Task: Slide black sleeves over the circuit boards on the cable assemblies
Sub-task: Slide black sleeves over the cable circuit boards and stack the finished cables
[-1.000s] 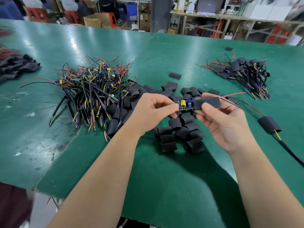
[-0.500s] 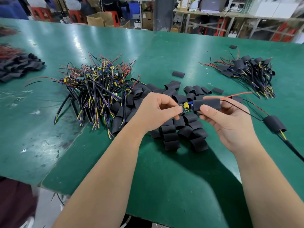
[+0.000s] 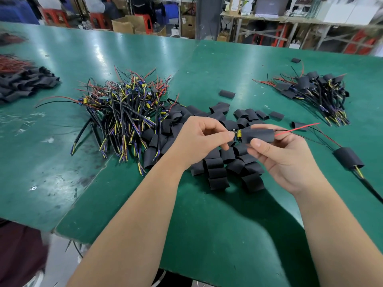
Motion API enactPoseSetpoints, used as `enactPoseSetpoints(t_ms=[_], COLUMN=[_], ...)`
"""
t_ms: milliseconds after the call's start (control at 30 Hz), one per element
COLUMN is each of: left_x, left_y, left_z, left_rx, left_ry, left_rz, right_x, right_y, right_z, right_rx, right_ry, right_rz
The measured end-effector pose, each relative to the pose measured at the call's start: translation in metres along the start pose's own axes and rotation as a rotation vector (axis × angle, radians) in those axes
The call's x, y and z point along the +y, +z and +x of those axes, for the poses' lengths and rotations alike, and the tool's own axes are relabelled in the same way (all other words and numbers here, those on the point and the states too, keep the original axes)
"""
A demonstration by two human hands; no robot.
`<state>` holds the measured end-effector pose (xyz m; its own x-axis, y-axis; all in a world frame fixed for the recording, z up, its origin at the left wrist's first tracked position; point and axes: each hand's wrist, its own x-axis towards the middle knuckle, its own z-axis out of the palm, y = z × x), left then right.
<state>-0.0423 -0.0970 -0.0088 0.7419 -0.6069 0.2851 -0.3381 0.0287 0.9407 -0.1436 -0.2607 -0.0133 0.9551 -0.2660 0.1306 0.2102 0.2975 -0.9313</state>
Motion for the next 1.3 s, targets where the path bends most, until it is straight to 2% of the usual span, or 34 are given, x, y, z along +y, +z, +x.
enactPoseSetpoints(t_ms=[233, 433, 567, 667, 733, 767, 833, 900, 1000, 1067, 1133, 1233, 1300], left_x=[0.002, -0.001, -0.006, -0.004, -0.005, -0.007, -0.014, -0.021, -0.028, -0.028, -0.028, -0.029, -0.029], left_y=[0.001, 0.012, 0.012, 0.008, -0.005, -0.015, -0.035, -0.048, -0.053, -0.057, -0.064, -0.074, -0.078], left_z=[-0.001, 0.000, 0.001, 0.002, 0.004, 0.006, 0.006, 0.004, 0.002, 0.002, 0.002, 0.000, 0.001], left_rx=[-0.026, -0.024, 0.067, 0.101, 0.252, 0.376, 0.654, 0.759, 0.781, 0.818, 0.831, 0.835, 0.864], left_ry=[-0.015, 0.004, 0.012, -0.065, -0.058, -0.048, -0.111, -0.298, -0.405, -0.414, -0.470, -0.564, -0.555], left_rz=[-0.040, 0.075, 0.162, 0.121, 0.239, 0.409, 0.849, 1.071, 1.081, 1.037, 1.029, 1.045, 0.991], right_x=[-0.006, 0.002, 0.007, 0.004, -0.010, -0.019, -0.032, -0.041, -0.046, -0.038, -0.028, -0.026, -0.030], right_y=[-0.002, 0.010, 0.018, 0.021, 0.008, -0.002, -0.031, -0.063, -0.113, -0.148, -0.159, -0.129, -0.105], right_z=[-0.001, -0.002, -0.003, 0.000, 0.004, 0.004, 0.001, -0.005, -0.011, -0.008, -0.011, -0.010, -0.008], right_rx=[-0.039, 0.116, 0.148, 0.219, 0.350, 0.422, 0.569, 0.715, 0.823, 0.824, 0.836, 0.871, 0.871], right_ry=[-0.012, -0.059, -0.022, 0.027, -0.003, -0.029, -0.098, -0.133, 0.025, 0.121, 0.100, 0.049, 0.005], right_rz=[-0.043, -0.149, -0.055, 0.203, 0.377, 0.384, 0.183, -0.168, -0.677, -0.830, -1.015, -1.117, -1.118])
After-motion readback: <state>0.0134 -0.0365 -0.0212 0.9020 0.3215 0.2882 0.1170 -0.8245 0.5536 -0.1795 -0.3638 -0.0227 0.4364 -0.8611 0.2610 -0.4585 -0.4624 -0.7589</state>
